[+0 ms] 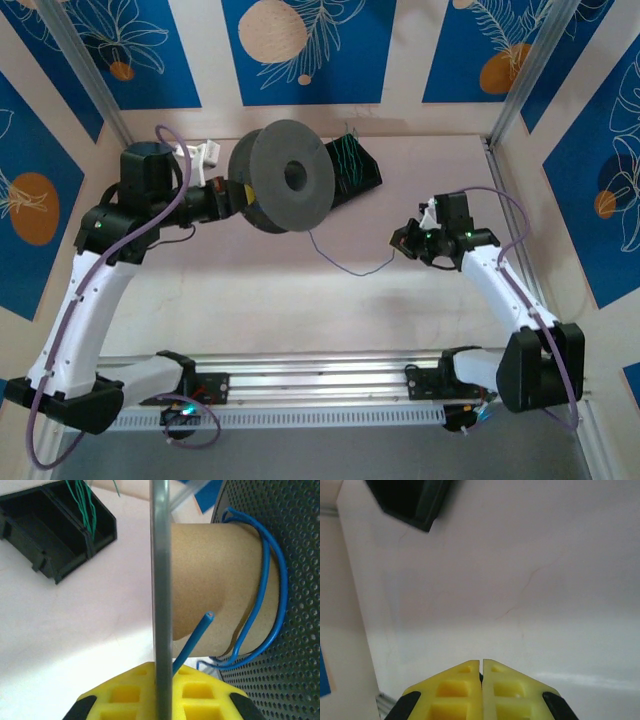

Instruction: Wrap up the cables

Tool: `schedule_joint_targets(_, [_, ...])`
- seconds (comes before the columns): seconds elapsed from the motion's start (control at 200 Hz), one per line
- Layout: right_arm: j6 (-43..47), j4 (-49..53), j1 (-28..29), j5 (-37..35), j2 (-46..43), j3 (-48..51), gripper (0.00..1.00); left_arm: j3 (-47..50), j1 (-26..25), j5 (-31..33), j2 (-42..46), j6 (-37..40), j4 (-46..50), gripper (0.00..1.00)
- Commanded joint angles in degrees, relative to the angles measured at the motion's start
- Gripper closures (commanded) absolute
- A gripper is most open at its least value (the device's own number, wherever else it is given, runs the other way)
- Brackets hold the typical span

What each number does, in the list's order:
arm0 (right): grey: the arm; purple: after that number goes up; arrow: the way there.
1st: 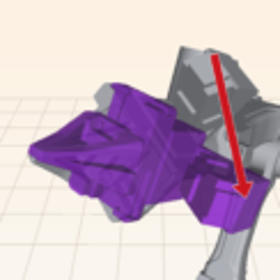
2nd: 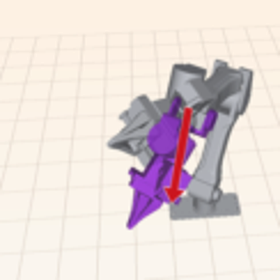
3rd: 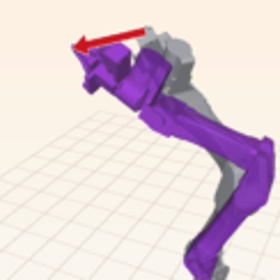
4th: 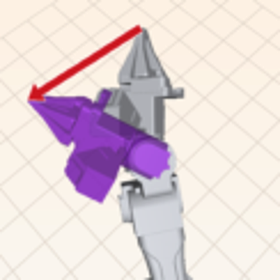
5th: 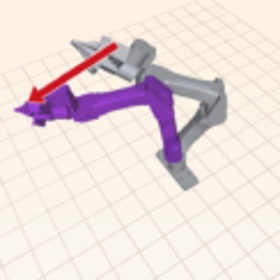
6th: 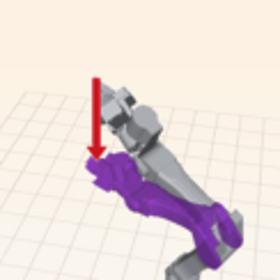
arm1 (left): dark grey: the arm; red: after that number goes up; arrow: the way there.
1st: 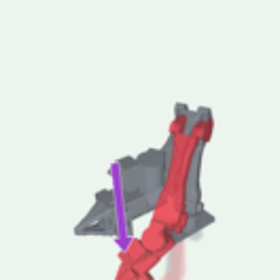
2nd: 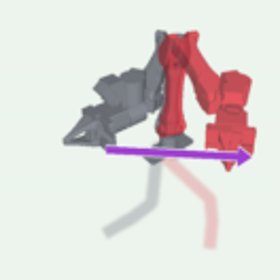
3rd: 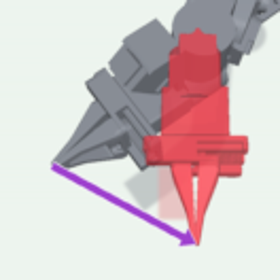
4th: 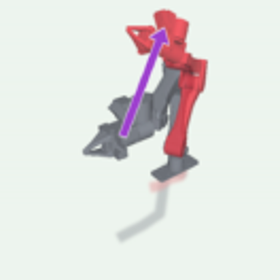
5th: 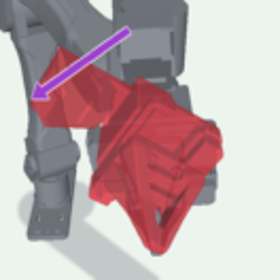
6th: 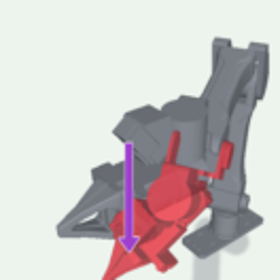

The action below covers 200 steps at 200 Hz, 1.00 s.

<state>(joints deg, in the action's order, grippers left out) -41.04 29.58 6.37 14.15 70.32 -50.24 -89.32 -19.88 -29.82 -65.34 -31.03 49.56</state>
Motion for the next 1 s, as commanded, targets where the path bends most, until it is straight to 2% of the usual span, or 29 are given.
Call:
schedule_joint_targets(0.0, [1.0,0.7,-3.0,-4.7,3.2,-4.3,1.0,-2.0,0.6,-7.6,2.3,5.6,1.5,1.0])
schedule_joint_targets(0.2, [-3.5,2.0,-4.4,-18.1,9.5,-11.9,1.0,2.0,0.5,-11.8,3.3,9.0,2.7,1.0])
schedule_joint_targets(0.34, [-6.2,2.7,-5.5,-19.3,13.9,-18.7,1.0,4.2,-0.9,-12.1,3.0,11.4,4.0,1.0])
schedule_joint_targets(0.585, [-7.6,6.5,-5.9,-19.3,19.0,-31.7,1.0,4.9,-10.4,-0.4,0.0,17.1,10.8,1.0])
schedule_joint_targets(0.8, [-8.8,7.8,-5.6,-15.2,20.2,-40.0,1.0,7.8,-17.8,7.9,-2.9,17.0,10.6,1.0])
schedule_joint_targets(0.995, [-10.0,7.0,-2.2,-11.9,20.1,-45.6,1.0,9.0,-22.7,13.9,-7.4,16.2,10.0,1.0])
